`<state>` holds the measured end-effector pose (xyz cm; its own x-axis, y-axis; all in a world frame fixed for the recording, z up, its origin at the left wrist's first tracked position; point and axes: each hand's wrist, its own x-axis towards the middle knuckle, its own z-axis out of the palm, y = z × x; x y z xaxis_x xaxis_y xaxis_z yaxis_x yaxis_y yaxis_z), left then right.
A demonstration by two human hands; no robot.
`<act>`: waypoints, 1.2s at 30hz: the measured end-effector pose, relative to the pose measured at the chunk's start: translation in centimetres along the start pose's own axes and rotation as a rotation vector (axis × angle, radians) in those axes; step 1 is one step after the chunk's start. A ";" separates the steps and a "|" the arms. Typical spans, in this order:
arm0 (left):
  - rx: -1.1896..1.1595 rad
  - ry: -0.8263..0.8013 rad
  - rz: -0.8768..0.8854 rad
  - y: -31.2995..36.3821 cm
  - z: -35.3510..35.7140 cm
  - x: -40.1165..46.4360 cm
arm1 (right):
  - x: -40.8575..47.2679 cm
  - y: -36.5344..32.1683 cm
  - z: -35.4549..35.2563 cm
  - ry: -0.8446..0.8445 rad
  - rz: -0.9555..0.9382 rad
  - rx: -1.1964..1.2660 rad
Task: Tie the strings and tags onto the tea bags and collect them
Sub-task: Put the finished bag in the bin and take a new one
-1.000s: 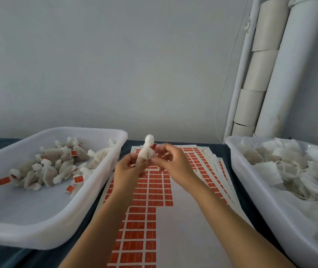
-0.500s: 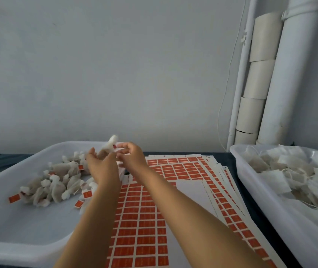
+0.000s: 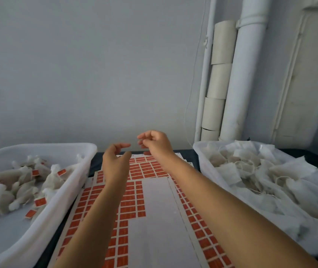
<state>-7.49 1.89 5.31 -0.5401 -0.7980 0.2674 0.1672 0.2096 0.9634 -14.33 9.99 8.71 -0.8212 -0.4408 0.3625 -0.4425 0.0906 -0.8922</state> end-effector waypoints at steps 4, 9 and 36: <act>-0.041 -0.163 -0.072 -0.1 4.0 -2.3 | -0.1 1.4 -4.6 0.140 0.062 -0.105; -0.033 -0.343 -0.090 -0.7 8.8 -4.8 | -0.3 3.2 -9.4 0.264 0.165 -0.229; -0.024 -0.547 -0.103 -0.9 6.1 -4.0 | -2.0 -1.1 -14.0 0.345 -0.044 -0.620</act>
<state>-10.51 8.35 3.48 -0.9032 -0.4023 0.1495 0.1064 0.1277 0.9861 -17.28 23.22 12.70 -0.8196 -0.1576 0.5509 -0.5178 0.6154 -0.5942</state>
